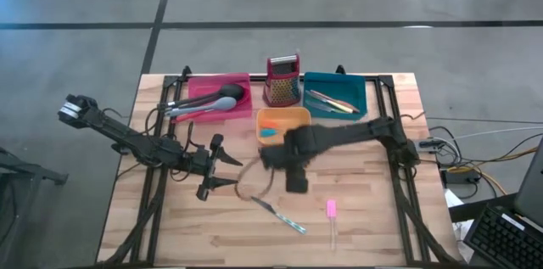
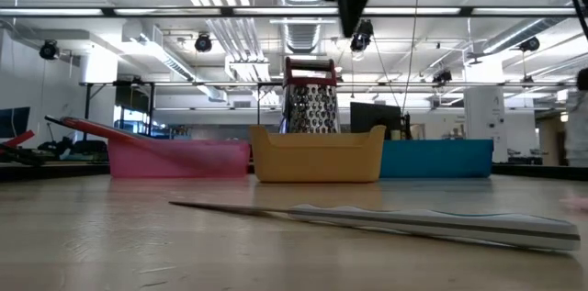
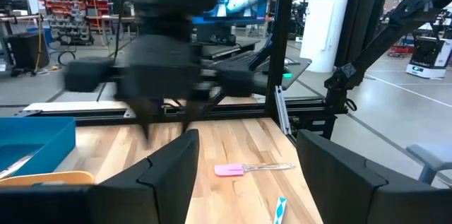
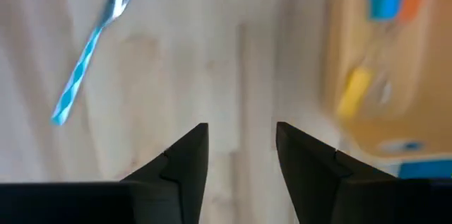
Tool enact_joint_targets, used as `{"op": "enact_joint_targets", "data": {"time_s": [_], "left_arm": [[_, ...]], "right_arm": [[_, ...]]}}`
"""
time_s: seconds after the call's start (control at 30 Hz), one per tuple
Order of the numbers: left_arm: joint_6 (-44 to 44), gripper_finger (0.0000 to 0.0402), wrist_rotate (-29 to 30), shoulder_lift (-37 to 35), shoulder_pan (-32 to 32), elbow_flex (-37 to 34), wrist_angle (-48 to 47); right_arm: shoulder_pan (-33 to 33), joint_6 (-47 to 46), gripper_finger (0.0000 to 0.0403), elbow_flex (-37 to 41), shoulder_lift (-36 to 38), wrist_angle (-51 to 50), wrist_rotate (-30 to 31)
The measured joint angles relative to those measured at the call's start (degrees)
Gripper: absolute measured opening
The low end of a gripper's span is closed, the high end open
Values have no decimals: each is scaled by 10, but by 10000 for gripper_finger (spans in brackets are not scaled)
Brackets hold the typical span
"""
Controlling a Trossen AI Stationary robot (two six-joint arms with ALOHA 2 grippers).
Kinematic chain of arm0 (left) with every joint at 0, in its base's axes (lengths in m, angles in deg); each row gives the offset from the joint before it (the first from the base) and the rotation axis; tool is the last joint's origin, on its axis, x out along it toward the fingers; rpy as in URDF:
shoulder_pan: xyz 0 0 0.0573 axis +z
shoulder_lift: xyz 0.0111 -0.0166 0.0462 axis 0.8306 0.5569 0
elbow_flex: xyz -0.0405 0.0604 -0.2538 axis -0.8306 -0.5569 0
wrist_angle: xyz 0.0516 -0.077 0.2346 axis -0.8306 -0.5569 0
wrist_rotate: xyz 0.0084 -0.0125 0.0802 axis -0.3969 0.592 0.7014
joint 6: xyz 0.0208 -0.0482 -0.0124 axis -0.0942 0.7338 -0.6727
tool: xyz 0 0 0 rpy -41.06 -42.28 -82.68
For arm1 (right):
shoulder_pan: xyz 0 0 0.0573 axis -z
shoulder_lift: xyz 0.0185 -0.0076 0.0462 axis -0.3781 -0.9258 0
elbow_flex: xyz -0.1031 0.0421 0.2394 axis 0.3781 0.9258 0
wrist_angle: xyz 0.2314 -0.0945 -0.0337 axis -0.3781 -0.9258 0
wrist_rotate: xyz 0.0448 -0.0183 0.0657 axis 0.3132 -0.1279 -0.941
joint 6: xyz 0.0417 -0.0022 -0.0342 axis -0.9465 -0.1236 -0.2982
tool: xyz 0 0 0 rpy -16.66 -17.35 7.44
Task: Pick & Place Kitchen Items
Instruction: Put the white table knife into the blue bin
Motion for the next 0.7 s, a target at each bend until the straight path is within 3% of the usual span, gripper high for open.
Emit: {"op": "enact_joint_targets", "data": {"time_s": [0.23,0.47,0.7], "left_arm": [[1,243,-1,0,0,0,0],[2,243,-1,0,0,0,0],[11,243,-1,0,0,0,0]], "right_arm": [[-89,-113,144,2,1,-33,0],[-173,-212,166,8,1,-20,18],[-224,-322,197,38,1,93,34]]}}
